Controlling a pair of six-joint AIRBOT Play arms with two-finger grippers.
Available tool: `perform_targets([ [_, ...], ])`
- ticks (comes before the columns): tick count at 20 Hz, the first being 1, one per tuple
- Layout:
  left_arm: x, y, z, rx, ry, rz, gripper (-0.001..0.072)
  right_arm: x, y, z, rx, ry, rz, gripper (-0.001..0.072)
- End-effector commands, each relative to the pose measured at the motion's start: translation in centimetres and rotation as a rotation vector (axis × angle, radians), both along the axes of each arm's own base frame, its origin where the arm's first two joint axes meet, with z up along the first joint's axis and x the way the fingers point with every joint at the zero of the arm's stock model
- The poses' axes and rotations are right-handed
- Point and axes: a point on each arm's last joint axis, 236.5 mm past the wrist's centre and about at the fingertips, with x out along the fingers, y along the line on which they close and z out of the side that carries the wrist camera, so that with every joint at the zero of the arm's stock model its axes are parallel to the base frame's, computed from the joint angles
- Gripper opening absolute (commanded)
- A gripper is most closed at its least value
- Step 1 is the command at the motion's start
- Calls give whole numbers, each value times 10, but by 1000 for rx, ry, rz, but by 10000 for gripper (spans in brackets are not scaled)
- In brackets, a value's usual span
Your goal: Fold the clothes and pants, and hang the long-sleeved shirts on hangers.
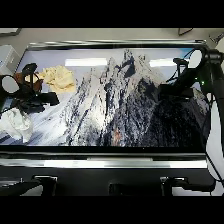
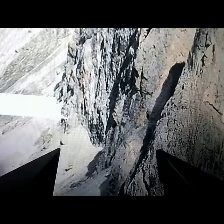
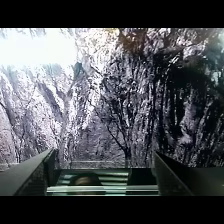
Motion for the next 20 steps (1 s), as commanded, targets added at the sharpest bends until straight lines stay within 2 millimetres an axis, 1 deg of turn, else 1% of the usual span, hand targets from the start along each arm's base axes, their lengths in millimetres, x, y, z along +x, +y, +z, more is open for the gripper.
perform_targets([
  [1, 0, 0, 0, 0, 0, -1, 706, 0, 1, 0, 2, 1, 1, 676],
  [3, 0, 0, 0, -1, -1, -1, 705, 0, 1, 0, 2, 1, 0, 676],
  [4, 3, -2, 1, -8, -15, 1, 705, 5, 1, 0, 4, -19, -1, 670],
  [6, 34, -4, 11, -22, -145, 22, 705, 21, 3, 2, 13, -88, -5, 671],
  [7, 46, -5, 16, -26, -199, 28, 705, 27, 3, 3, 14, -113, -8, 673],
  [8, 57, -5, 21, -31, -248, 34, 705, 33, 1, 5, 9, -138, -11, 675],
  [10, 74, -10, 34, -67, -333, 47, 705, 52, -1, 9, 0, -221, -18, 673],
  [12, 96, -17, 56, -120, -458, 70, 705, 70, -1, 15, 3, -301, -17, 670],
  [13, 108, -16, 67, -124, -528, 79, 705, 76, 0, 17, 4, -326, -16, 671],
  [14, 131, -8, 88, -112, -665, 96, 713, 83, 0, 18, 6, -353, -18, 672],
  [15, 155, 3, 109, -115, -799, 132, 713, 89, 0, 20, 6, -380, -18, 669],
  [16, 175, 22, 114, -143, -849, 207, 713, 93, 0, 19, 4, -390, -8, 668],
  [17, 194, 47, 100, -195, -802, 321, 713, 96, 0, 17, -2, -397, 15, 667],
  [18, 210, 75, 71, -250, -690, 452, 713, 100, 1, 15, -4, -406, 26, 667],
  [19, 218, 95, 36, -301, -551, 557, 713, 102, 1, 11, -5, -401, 25, 667],
  [20, 221, 106, -2, -363, -394, 631, 713, 101, 1, 5, -5, -386, 26, 668],
])
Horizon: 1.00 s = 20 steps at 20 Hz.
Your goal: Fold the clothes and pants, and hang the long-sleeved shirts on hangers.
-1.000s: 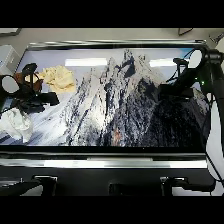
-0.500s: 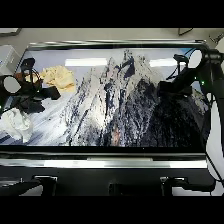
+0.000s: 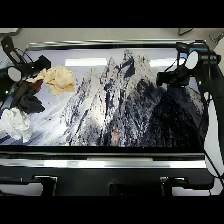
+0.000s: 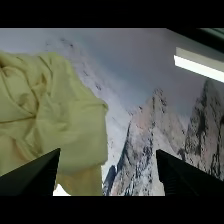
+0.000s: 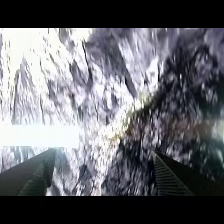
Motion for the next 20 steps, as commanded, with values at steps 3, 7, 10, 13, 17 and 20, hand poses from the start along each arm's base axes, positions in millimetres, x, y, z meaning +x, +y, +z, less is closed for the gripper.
perform_targets([
  [3, 30, 37, -139, -540, 412, 153, 715, 3, 1, -22, -9, 43, 18, 667],
  [7, 39, 12, -193, -663, 462, 120, 716, 4, 1, -26, -13, 51, 29, 541],
  [10, 64, 5, -194, -599, 345, 91, 715, 5, 1, -26, -12, 47, 29, 546],
  [13, 91, 0, -178, -525, 201, 87, 690, -4, 8, -28, 13, 84, 38, 639],
  [17, 91, -26, -167, -556, 201, 36, 27, -19, 15, -20, 30, 116, 84, 640],
  [20, 86, -63, -43, -285, -56, -288, 24, -11, -21, 21, -131, -26, 75, 640],
])
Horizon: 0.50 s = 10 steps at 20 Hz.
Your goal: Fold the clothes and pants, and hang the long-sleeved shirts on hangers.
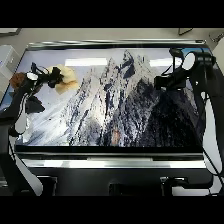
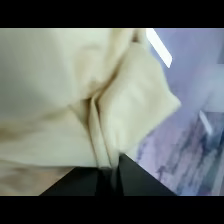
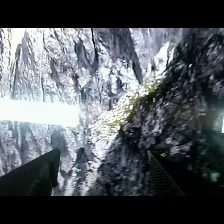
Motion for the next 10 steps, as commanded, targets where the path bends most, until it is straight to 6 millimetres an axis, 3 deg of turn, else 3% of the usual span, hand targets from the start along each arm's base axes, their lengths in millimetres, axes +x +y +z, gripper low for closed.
perform_targets([
  [1, -19, -44, 135, 281, -343, -267, 24, 7, -37, 53, -159, -175, -14, 639],
  [3, -68, -70, 230, 474, -467, -379, 24, 10, -52, 109, -206, -352, -51, 638],
  [5, -136, -86, 284, 609, -462, -479, 24, 2, -53, 162, -193, -503, -73, 628],
  [7, -199, -104, 305, 606, -376, -525, 24, -19, -52, 195, -156, -570, -104, 628],
  [8, -225, -122, 311, 584, -367, -565, 24, -31, -53, 204, -147, -578, -117, 628],
  [10, -260, -166, 313, 526, -386, -630, 25, -55, -55, 214, -146, -564, -127, 628],
])
